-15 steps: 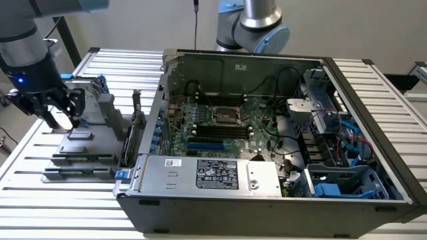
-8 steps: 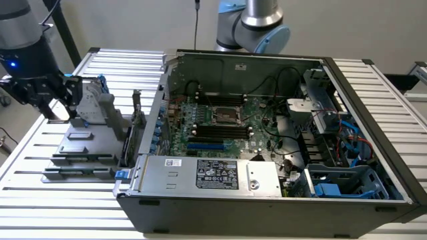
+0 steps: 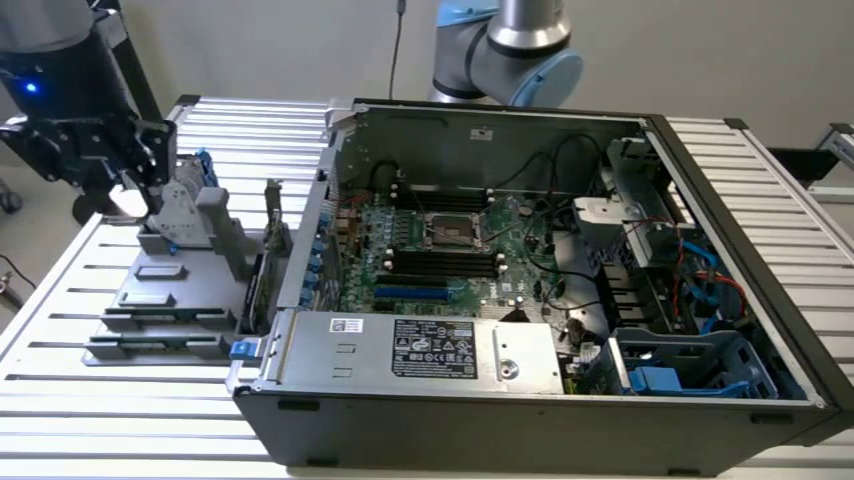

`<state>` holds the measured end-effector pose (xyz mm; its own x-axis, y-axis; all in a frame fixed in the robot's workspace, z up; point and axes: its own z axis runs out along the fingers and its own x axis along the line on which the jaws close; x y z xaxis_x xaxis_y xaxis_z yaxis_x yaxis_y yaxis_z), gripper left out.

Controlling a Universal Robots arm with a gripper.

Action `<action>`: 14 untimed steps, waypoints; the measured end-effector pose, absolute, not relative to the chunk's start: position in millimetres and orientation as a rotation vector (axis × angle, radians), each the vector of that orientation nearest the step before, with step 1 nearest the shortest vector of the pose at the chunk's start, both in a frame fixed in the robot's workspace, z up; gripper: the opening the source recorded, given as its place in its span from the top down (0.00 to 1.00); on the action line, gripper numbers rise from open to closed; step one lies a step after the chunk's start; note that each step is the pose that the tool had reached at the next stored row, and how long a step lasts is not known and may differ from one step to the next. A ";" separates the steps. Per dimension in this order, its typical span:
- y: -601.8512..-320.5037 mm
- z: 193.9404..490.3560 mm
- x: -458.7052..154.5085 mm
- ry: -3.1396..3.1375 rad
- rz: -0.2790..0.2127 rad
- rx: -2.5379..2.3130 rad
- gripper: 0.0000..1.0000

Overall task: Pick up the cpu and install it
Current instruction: 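Pick up the cpu and move it towards the insertion slot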

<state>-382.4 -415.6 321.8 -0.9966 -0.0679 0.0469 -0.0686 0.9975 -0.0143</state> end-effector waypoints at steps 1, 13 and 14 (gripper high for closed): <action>-415.6 326.3 -378.0 -3.092 0.024 0.106 0.45; -415.6 379.4 -323.3 -3.073 0.023 0.107 0.45; -415.6 383.0 -318.8 -3.072 0.023 0.107 0.45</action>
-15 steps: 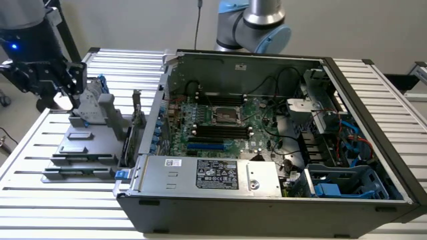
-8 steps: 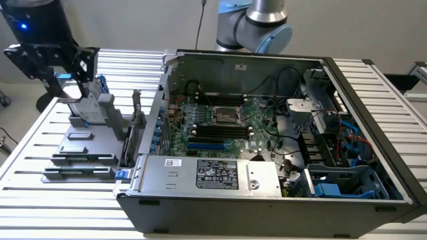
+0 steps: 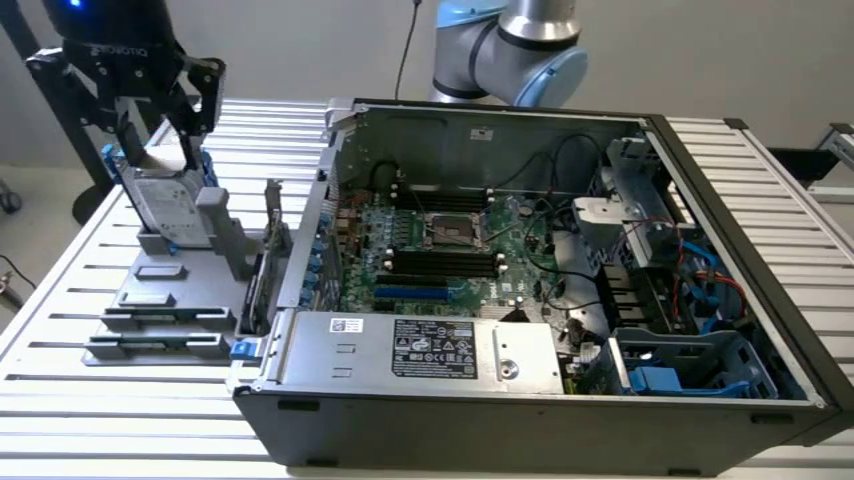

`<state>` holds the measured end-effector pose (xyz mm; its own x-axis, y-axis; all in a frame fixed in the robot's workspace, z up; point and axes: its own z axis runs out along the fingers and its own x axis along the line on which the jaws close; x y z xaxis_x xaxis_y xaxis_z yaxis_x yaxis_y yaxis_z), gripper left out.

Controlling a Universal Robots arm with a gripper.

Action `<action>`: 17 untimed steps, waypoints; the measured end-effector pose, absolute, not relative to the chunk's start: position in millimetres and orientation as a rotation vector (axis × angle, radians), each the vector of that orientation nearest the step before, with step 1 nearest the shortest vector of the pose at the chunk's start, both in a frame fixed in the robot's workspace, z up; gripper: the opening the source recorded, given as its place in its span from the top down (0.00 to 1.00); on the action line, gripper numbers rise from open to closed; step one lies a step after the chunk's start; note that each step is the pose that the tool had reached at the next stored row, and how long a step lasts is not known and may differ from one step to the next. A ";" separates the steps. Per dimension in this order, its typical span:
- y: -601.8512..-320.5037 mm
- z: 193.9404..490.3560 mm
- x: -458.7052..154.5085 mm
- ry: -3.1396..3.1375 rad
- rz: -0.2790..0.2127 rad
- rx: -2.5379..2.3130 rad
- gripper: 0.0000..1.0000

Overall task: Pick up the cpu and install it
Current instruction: 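Pick up the cpu and move it towards the insertion slot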

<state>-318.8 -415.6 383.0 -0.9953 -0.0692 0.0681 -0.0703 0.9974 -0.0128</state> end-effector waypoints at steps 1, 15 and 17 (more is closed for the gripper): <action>-415.6 386.2 -313.9 -3.071 0.023 0.107 0.45; -415.6 406.9 -250.4 -3.061 0.023 0.107 0.45; -415.6 407.2 -241.3 -3.061 0.023 0.107 0.45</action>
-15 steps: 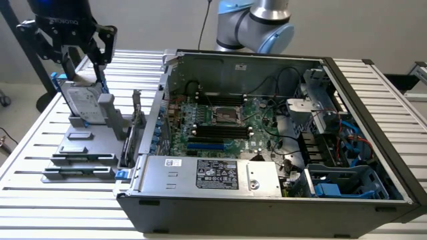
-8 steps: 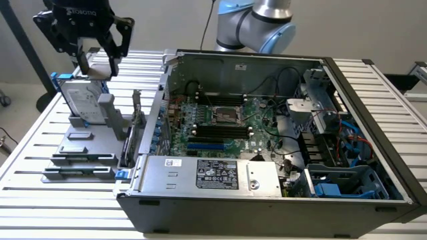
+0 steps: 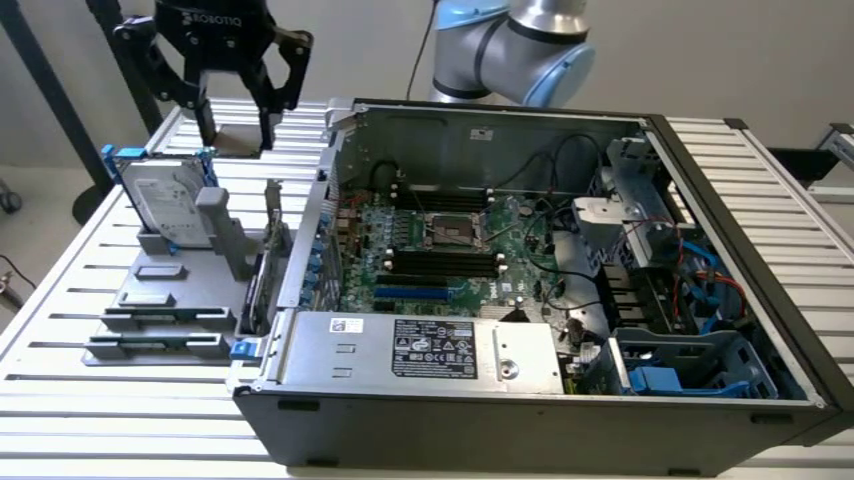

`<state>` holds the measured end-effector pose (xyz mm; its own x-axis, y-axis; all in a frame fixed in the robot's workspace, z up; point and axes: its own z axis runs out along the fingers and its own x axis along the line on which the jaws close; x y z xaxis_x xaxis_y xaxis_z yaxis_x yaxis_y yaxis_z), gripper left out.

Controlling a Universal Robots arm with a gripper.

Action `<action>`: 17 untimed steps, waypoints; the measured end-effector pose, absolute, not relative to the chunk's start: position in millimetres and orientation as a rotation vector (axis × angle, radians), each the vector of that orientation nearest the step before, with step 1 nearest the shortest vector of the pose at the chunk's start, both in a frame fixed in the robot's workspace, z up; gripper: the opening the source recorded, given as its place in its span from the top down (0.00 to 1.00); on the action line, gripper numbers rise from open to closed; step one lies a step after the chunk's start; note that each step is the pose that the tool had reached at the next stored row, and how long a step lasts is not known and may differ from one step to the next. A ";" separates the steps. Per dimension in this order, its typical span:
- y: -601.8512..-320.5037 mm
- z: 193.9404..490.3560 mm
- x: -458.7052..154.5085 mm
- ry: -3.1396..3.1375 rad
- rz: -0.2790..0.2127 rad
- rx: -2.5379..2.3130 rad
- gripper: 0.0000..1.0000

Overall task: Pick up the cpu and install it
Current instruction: 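Pick up the cpu and move it towards the insertion slot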

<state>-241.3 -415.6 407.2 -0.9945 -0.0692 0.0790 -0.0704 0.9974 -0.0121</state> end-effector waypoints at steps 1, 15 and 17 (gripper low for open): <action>-415.6 407.2 -236.8 -3.061 0.023 0.107 0.45; -413.2 402.9 -173.2 -3.061 0.023 0.107 0.45; -411.8 400.5 -164.2 -3.061 0.023 0.107 0.45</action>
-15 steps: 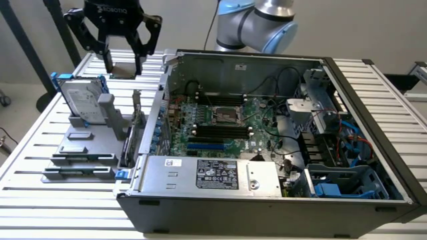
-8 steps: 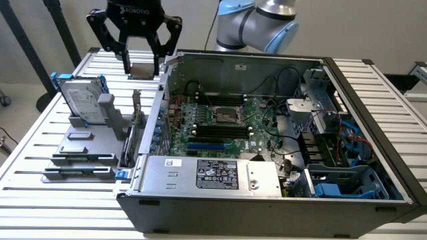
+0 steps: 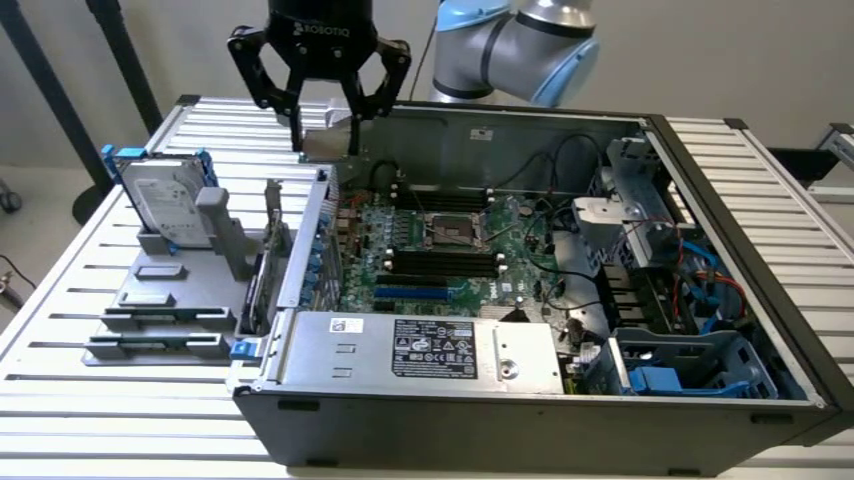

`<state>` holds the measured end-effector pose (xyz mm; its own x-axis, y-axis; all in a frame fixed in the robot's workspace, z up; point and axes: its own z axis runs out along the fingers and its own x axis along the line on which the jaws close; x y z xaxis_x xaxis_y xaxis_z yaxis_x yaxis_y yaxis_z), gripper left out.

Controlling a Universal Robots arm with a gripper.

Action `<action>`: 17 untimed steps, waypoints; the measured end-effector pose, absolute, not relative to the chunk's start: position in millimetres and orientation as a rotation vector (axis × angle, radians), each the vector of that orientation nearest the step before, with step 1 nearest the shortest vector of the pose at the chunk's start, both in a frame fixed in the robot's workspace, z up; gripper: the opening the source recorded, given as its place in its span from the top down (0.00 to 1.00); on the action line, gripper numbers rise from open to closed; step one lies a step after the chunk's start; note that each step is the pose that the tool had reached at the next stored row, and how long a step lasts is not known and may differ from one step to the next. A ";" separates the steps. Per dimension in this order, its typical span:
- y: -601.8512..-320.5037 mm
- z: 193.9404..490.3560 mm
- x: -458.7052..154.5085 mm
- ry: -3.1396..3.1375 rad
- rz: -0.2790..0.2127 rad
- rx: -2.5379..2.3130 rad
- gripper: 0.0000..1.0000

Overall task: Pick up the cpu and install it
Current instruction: 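Pick up the cpu and move it towards the insertion slot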

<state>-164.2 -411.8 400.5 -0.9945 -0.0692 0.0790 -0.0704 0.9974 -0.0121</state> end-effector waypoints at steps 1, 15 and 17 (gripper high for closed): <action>-411.1 399.2 -159.7 -3.061 0.023 0.107 0.45; -400.0 381.4 -95.7 -3.062 0.023 0.107 0.45; -398.9 379.6 -86.8 -3.062 0.023 0.107 0.45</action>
